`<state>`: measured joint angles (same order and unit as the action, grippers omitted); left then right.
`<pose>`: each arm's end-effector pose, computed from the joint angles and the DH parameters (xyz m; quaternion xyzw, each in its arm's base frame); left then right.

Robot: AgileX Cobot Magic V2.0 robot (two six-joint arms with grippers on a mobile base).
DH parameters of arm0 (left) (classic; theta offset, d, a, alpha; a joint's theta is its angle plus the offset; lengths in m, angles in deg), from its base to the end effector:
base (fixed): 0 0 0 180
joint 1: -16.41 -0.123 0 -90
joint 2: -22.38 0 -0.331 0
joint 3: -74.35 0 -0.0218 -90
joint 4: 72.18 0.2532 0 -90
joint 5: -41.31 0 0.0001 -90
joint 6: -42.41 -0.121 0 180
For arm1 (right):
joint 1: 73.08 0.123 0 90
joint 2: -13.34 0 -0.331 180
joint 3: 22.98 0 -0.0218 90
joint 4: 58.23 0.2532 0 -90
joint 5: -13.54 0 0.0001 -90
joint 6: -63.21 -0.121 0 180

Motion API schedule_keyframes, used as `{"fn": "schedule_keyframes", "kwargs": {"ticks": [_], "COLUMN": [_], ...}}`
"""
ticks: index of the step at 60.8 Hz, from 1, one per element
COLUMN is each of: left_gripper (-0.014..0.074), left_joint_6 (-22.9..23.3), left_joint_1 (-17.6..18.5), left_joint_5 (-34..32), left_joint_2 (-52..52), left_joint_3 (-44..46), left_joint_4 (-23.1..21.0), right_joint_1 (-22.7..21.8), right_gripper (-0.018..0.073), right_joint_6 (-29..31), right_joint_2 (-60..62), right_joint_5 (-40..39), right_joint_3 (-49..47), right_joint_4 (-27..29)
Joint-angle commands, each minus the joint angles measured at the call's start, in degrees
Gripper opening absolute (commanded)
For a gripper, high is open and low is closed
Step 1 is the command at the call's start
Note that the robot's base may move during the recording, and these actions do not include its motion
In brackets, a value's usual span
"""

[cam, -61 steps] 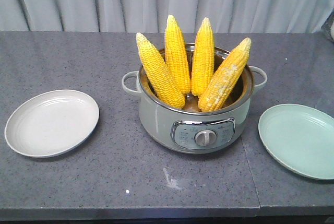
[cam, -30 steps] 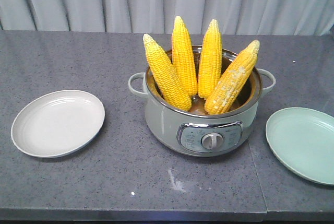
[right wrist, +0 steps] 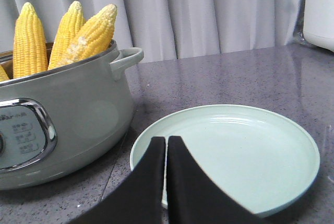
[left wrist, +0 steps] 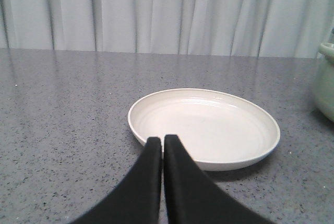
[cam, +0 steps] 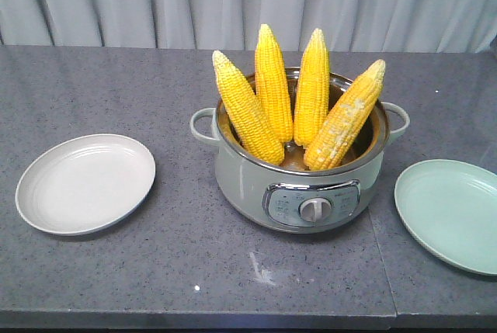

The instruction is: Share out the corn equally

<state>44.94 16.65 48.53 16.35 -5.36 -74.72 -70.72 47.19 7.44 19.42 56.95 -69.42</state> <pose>0.0425 -0.0009 0.1920 -0.0285 0.7245 -0.0338 0.6878 0.0427 -0.0007 0.1937 0.0227 0.7165 0.0369 0.6962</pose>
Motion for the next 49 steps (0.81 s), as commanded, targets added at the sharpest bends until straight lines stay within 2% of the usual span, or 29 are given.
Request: {"fn": "schedule_keyframes", "kwargs": {"ticks": [1, 49], "left_gripper": [-0.0006, -0.0006], "left_joint_6": [0.4, 0.4], "left_joint_1": [0.6, 0.6], "left_joint_5": [-4.3, -4.3], "left_joint_2": [0.7, 0.7], "left_joint_3": [1.4, 1.4], "left_joint_4": [-0.4, -0.4], "right_joint_1": [-0.1, -0.1], "right_gripper": [-0.0002, -0.0002], "right_joint_6": [0.1, 0.1], "right_joint_2": [0.2, 0.2], "right_joint_5": [-4.2, -4.2], "right_joint_3": [1.0, 1.0], "right_joint_4": [-0.6, -0.6]}}
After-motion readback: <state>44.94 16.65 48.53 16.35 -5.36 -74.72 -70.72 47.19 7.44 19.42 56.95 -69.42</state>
